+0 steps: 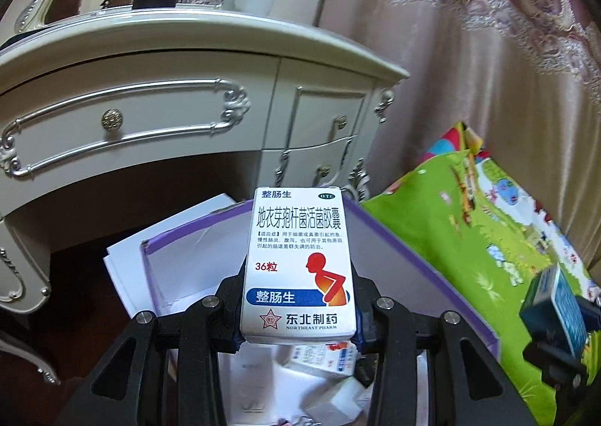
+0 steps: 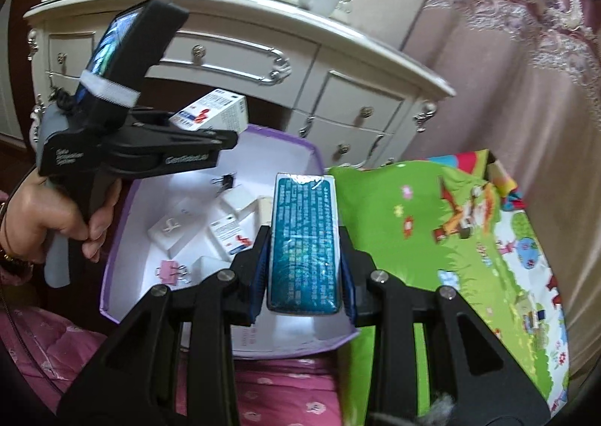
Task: Organize rigid objects
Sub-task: 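Open both tools to drop the two boxes into the storage box, then move both open tools back over the mat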
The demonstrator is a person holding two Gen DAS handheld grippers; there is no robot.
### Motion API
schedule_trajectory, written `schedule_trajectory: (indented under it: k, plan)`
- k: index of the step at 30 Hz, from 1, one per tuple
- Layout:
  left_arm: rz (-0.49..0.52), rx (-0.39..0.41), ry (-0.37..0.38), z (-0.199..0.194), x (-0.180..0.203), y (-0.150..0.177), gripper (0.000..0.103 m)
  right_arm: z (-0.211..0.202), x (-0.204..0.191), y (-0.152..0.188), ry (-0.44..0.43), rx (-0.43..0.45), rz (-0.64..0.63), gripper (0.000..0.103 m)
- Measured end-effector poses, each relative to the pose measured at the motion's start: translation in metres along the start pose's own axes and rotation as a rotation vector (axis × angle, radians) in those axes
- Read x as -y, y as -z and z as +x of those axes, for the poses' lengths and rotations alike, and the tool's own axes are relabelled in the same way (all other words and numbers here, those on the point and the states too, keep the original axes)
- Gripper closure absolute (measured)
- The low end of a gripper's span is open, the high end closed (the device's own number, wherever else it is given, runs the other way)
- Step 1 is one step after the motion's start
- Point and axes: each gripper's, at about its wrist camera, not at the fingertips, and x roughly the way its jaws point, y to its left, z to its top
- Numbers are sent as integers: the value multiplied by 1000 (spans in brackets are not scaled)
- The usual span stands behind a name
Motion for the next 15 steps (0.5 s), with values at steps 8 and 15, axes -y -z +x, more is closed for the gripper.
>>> schedule_trajectory:
  k: [8,15]
  plan:
    - [-107,-118,-230,23,-9,9,18,17,-7,11,-163,12,11,47]
    - [66,-7,-141,7,70,-10,15,-6,72,52,26,32,222,24]
